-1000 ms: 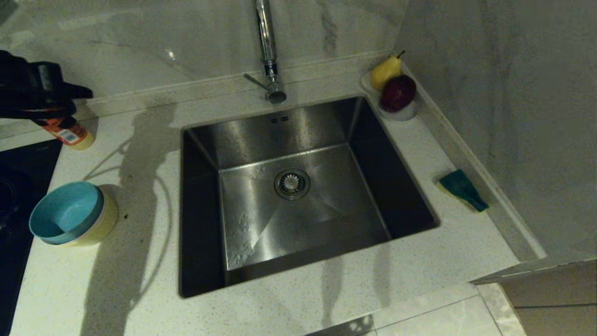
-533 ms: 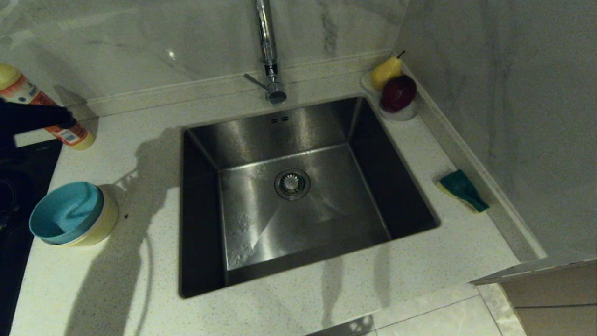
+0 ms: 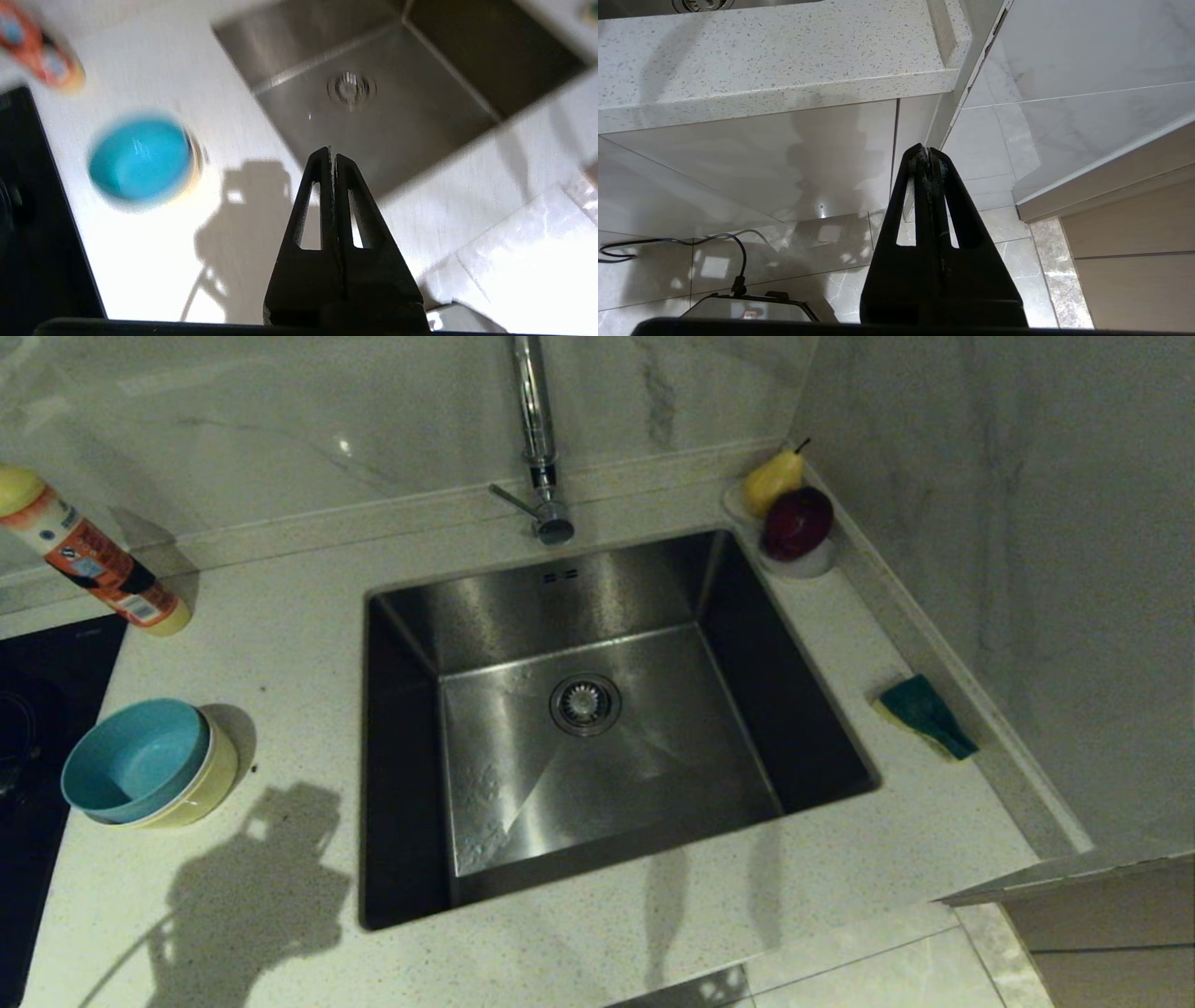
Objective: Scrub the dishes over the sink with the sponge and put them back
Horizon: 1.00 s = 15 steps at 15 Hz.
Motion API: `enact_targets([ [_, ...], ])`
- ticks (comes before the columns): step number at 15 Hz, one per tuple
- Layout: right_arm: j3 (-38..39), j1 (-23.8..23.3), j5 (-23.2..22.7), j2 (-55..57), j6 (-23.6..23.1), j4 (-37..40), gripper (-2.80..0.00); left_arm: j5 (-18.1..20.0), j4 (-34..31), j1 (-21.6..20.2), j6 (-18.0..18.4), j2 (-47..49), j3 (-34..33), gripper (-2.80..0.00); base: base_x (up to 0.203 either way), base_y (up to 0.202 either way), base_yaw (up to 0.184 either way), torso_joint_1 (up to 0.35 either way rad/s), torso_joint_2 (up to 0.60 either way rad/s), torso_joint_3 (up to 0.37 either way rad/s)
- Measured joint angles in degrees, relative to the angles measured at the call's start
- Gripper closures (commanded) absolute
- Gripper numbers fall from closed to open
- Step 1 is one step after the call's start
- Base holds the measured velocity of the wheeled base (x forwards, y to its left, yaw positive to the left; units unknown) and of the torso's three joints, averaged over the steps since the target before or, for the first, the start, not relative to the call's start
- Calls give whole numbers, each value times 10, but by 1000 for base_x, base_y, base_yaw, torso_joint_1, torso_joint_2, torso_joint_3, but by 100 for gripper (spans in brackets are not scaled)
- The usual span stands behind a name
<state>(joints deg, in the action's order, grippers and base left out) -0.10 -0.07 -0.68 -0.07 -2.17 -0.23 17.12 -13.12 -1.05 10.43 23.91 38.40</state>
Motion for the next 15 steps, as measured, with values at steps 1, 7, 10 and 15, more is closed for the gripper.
enact_targets([
  [1,0,0,0,0,0,0,0,-6,-1,1,0,-43,-45,0,0,0,0,0,0,0],
  [7,0,0,0,0,0,0,0,-113,76,8,-19,-212,-321,0,0,0,0,0,0,0],
  [10,0,0,0,0,0,0,0,-164,192,9,-56,-234,-376,0,0,0,0,0,0,0],
  [15,0,0,0,0,0,0,0,-168,198,9,-69,-241,-384,0,0,0,0,0,0,0],
])
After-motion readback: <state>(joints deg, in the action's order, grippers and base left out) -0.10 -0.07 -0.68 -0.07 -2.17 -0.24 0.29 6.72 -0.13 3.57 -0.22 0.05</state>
